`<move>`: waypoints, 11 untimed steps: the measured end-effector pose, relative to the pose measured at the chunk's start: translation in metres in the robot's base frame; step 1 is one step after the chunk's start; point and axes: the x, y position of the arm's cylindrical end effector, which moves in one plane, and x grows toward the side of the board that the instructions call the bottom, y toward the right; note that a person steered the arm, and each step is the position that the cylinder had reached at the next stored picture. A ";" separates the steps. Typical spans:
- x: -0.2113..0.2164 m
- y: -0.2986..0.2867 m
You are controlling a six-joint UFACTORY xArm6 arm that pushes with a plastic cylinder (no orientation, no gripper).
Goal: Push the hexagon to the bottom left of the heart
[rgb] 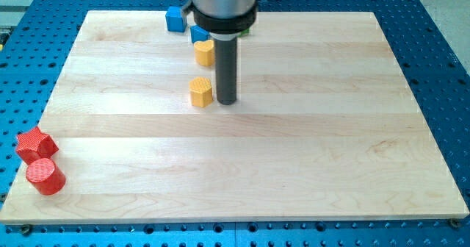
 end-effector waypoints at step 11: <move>0.003 -0.184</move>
